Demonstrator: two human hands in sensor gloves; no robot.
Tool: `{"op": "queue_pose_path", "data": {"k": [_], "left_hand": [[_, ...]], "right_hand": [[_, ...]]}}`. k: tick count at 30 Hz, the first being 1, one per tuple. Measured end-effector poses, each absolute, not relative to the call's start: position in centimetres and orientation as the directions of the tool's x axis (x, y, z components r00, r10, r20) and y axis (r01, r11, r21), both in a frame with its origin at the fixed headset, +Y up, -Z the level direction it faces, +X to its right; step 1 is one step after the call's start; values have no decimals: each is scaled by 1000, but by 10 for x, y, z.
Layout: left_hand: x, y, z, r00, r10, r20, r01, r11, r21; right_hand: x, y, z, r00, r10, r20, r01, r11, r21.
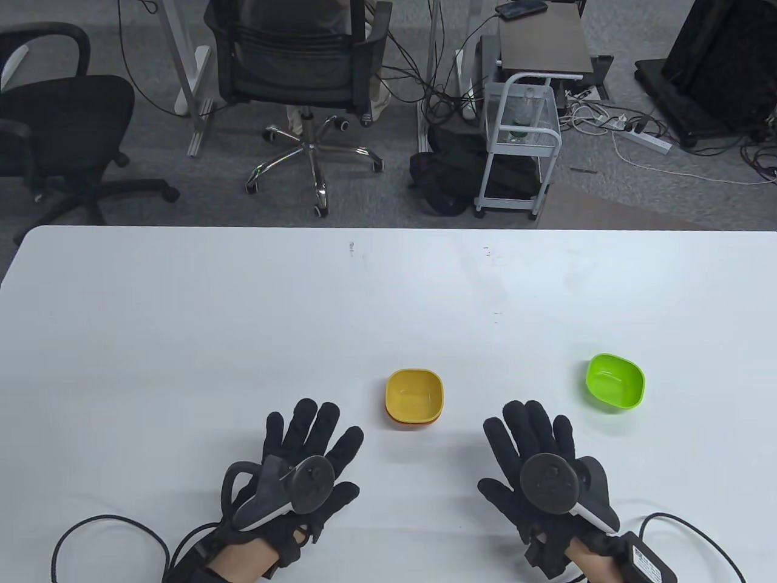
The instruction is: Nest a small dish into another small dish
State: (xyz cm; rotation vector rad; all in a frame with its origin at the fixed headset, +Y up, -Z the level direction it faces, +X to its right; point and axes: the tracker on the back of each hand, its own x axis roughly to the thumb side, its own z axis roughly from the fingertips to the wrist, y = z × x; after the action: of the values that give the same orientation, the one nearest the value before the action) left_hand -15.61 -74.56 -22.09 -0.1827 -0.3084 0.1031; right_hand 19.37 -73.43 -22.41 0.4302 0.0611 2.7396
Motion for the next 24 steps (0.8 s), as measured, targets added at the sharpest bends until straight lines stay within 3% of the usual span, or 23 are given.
{"op": "queue_pose_path", "data": {"k": [16, 20, 24], "left_hand": [[-156, -747, -221, 943, 127, 309, -66, 978, -199], [-157, -748, -221, 943, 131, 307, -69, 976, -204], [-157, -747, -221, 943, 132, 306, -68, 975, -210]], "right_hand": [[193, -730, -229, -891, 363, 272, -353, -932, 86], [197, -713, -242, -902, 365, 231, -359, -931, 67], [208, -689, -270, -958, 246, 146, -246, -969, 18]]}}
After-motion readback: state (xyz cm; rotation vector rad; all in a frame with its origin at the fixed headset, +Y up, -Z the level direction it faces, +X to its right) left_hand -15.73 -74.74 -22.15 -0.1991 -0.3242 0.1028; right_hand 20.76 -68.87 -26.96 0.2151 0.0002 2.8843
